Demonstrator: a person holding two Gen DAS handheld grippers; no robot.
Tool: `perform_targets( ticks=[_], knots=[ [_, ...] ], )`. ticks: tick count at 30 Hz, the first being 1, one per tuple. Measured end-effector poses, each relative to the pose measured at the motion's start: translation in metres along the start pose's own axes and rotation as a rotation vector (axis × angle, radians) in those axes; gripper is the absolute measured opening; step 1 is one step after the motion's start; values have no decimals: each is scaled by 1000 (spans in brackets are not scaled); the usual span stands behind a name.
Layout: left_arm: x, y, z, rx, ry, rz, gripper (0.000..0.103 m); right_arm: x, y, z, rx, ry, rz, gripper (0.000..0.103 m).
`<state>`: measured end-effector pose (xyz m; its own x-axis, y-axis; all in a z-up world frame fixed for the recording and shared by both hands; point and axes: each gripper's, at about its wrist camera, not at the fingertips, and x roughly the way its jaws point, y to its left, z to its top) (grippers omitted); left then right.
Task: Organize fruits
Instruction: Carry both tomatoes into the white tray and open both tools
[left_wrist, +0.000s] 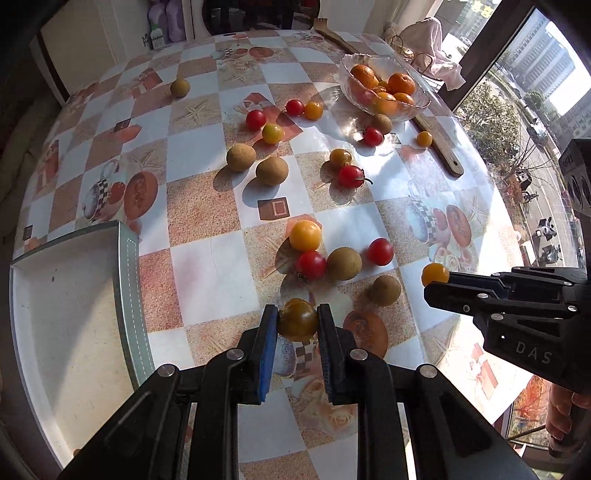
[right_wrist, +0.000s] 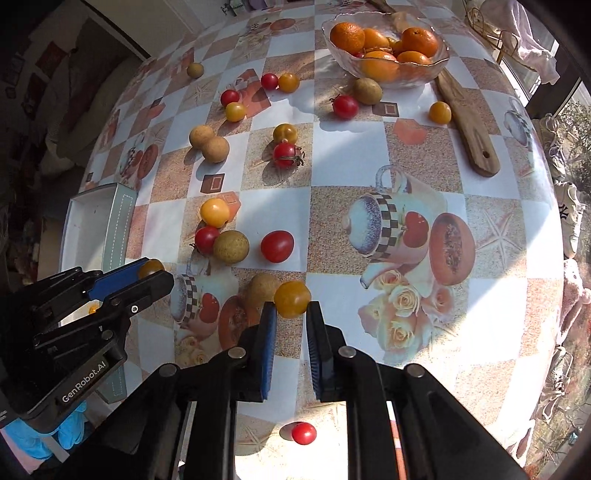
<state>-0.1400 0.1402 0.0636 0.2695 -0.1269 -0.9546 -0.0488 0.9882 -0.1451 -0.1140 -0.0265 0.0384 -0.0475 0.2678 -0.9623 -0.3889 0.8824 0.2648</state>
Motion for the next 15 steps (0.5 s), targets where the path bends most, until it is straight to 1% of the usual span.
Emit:
perform_targets(
  ticks=[6,10,15],
  knots=[
    [-29,40,-20,-46,-31,22,23,-9,27,3,-25,-8,8,18],
    [-37,71,-29,-86,-40,52,23,-7,61,9,-71,-11,21,18],
    [-47,118,-45,-130,-45,99,23,2,111,17,-135,-9,44,18]
  ],
)
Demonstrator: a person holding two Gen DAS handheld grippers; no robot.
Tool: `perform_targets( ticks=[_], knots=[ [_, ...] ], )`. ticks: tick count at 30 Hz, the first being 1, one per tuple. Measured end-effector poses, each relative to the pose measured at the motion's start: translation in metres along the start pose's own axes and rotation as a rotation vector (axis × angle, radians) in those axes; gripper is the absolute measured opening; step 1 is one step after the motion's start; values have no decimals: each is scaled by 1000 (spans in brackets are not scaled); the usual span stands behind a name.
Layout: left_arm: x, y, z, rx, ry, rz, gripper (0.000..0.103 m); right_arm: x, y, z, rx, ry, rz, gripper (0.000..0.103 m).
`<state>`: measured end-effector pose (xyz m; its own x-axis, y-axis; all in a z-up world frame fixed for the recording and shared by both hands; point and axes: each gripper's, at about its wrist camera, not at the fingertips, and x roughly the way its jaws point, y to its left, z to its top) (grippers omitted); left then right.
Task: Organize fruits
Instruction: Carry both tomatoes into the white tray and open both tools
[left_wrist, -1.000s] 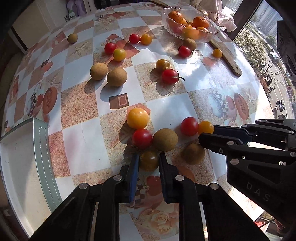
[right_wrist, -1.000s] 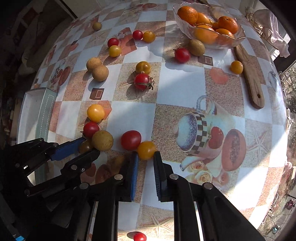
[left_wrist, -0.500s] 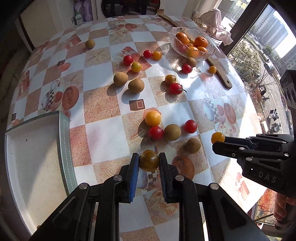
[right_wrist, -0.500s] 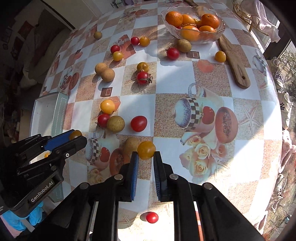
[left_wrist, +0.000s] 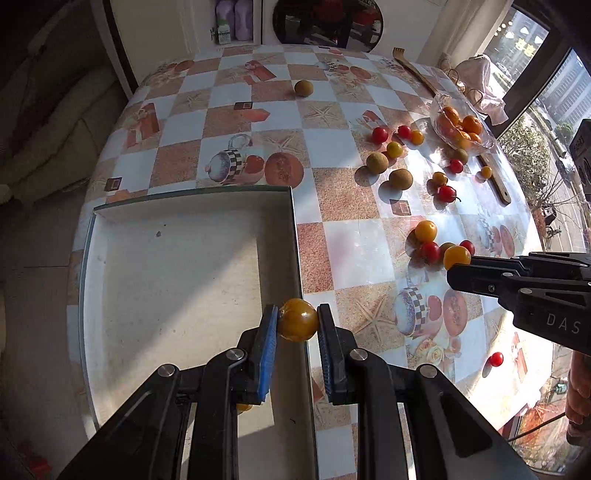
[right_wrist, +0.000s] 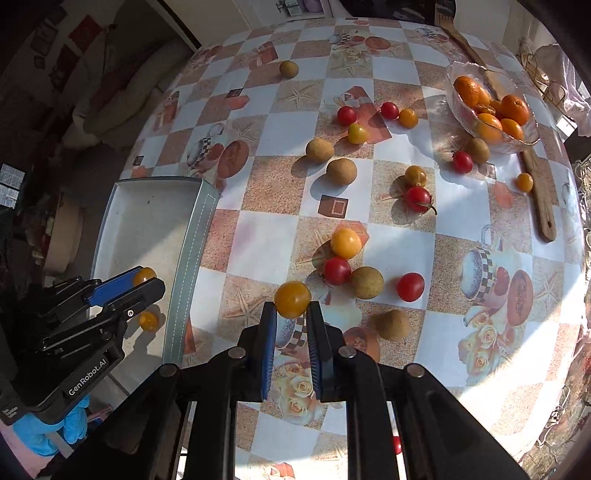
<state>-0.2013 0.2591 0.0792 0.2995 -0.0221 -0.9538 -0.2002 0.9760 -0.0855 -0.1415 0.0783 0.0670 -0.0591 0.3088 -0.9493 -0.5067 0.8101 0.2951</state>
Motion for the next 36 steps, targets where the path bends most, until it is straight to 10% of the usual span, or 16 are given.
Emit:
perform_targets(
  ticks=[13,26,27,30,36],
  knots=[
    [31,104,-21,-106,78,97,23,75,126,42,-97,55,61,18],
    [44,112,-35,-70,91,117,24,127,165,58,-147,125,-21,19],
    [45,111,-34,-67,92,124,27,127,167,59,-156,127,-26,19],
    [42,111,-34,-66,75,154,84,130,168,63,-149,137,-18,23],
    [35,111,-36,-57,78,170,87,121,163,69,-122,123,3,69]
  ],
)
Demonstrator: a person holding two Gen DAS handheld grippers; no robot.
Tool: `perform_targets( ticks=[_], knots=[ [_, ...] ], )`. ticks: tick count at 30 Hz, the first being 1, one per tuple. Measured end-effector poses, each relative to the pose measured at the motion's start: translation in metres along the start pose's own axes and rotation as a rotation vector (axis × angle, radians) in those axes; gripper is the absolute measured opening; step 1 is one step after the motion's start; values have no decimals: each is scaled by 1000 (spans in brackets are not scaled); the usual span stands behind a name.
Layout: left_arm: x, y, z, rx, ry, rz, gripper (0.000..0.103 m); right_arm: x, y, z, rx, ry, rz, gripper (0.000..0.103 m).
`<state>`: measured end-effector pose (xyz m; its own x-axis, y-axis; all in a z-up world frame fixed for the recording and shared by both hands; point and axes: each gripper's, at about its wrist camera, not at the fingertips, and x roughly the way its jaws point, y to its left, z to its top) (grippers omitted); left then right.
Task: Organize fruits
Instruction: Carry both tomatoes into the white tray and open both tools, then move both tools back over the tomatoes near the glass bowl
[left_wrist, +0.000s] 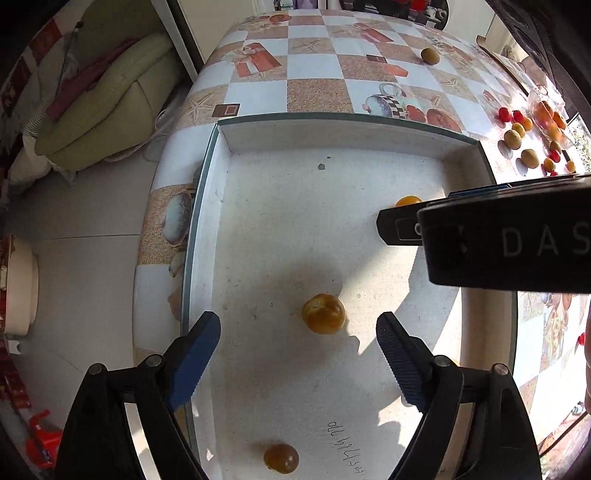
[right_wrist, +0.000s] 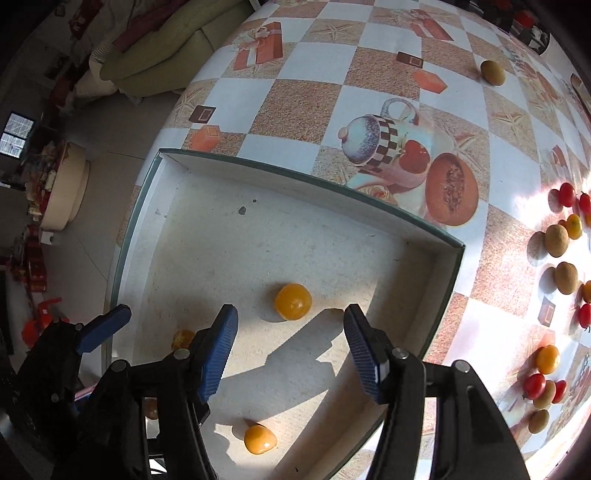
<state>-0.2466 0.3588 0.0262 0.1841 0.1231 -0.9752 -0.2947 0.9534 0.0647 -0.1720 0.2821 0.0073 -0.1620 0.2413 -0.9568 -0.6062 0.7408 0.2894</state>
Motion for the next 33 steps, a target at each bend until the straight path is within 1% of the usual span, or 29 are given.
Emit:
perform_targets(
  ticks=[1,3,6,9,14,17,21,23,26,29,33],
  knots=[
    [-1,0,-1,-1,4,-2,87,-4,-1,1,12,-8,11,70],
    [-3,-1,-3,2,17,-2,87,-14,-5,0,35,-26,29,84],
    [-11,-6,-5,16,26,-7,87,-33,-9,-1,54,-71,38,85],
    [-23,-16,-9,50,17,-12,87,-54,-17,-6,75,-110,17,85],
    [-44,-39,-1,105,-16,-35,87,-86,-48,-23,152,-157,-3,85],
    [-58,-56,6,133,-37,-67,87,-102,-77,-38,220,-175,-19,85],
    [-73,-83,21,183,-77,-118,87,-121,-121,-69,326,-197,-56,85],
    [-74,-101,27,212,-79,-138,87,-129,-148,-88,390,-202,-83,85],
    [-70,-128,39,229,-78,-157,87,-134,-189,-113,480,-190,-129,85],
    [-61,-153,51,226,-79,-169,87,-135,-227,-129,536,-173,-170,85],
    [-42,-180,67,195,-58,-170,87,-134,-265,-131,552,-166,-200,85]
  ],
)
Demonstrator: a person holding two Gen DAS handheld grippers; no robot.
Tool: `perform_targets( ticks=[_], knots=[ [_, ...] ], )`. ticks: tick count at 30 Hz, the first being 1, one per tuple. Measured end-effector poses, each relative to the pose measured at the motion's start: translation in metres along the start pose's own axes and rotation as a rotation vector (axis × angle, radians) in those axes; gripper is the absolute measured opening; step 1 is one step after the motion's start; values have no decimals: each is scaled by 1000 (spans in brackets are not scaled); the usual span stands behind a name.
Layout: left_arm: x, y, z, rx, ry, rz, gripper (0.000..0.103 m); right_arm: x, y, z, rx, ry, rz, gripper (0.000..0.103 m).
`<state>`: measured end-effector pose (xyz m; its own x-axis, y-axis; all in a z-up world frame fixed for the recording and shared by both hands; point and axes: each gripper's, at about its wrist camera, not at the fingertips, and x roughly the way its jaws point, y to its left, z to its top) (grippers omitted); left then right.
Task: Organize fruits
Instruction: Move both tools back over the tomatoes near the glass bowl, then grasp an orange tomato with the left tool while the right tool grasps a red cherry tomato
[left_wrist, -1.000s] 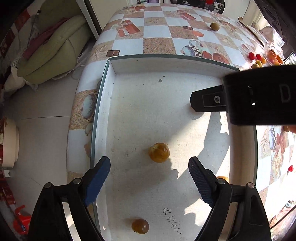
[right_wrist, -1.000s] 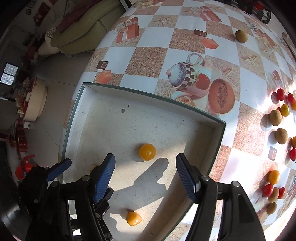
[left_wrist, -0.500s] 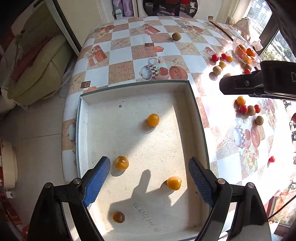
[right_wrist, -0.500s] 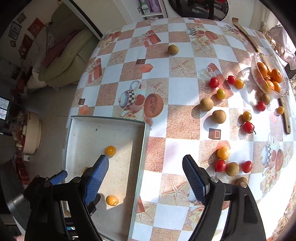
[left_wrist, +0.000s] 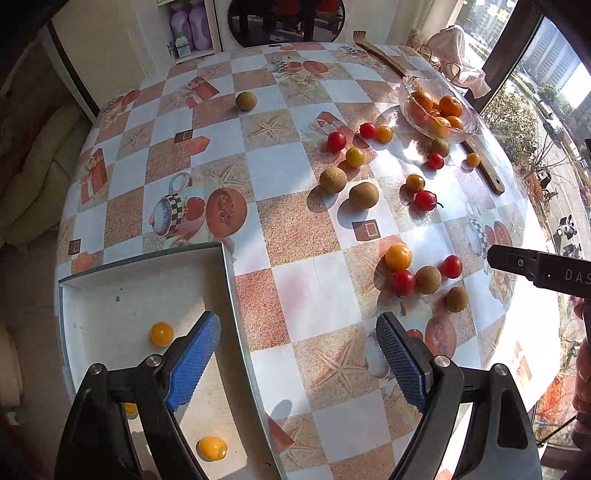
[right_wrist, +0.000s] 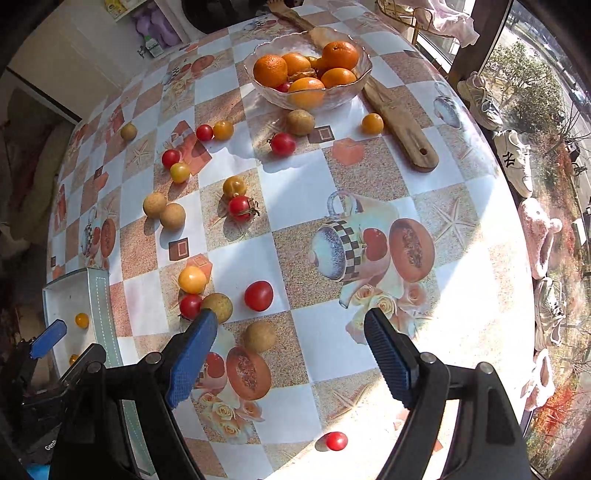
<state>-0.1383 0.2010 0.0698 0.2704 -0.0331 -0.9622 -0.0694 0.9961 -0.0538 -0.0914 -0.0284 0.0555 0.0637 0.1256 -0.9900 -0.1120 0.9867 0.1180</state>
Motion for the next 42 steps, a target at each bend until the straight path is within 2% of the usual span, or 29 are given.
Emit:
perform_targets(
  ticks=[6,10,18,24,25,26,28,32,35,37,39,42],
  knots=[
    [33,-23,23,-60,31,-35,87,13,-22,33,-9,-33,-15,85],
    [45,-38,30,-72,26,-40,87,21,-24,53,-26,-67,13,84],
    [66,-51,40,-114,26,-30,87,43,-10,86,-55,-90,71,67],
    [76,-60,41,-119,37,1,87,59,-6,99,-50,-95,93,63],
    [78,-61,40,-117,40,6,80,60,-5,101,-53,-105,92,63],
    [79,-63,40,-113,45,18,78,60,-3,103,-61,-113,90,63],
    [80,-68,41,-100,41,37,78,61,1,105,-75,-123,84,59],
    [81,-73,39,-93,31,65,71,63,11,109,-107,-136,66,40],
    [77,-79,36,-75,16,66,53,64,14,110,-124,-143,52,23],
    [75,-84,34,-51,7,63,37,64,13,110,-127,-147,56,23],
    [71,-86,27,-43,-3,53,29,63,10,110,-125,-144,65,23],
    [67,-78,24,-77,-15,-15,27,57,3,106,-114,-146,85,23]
  ],
)
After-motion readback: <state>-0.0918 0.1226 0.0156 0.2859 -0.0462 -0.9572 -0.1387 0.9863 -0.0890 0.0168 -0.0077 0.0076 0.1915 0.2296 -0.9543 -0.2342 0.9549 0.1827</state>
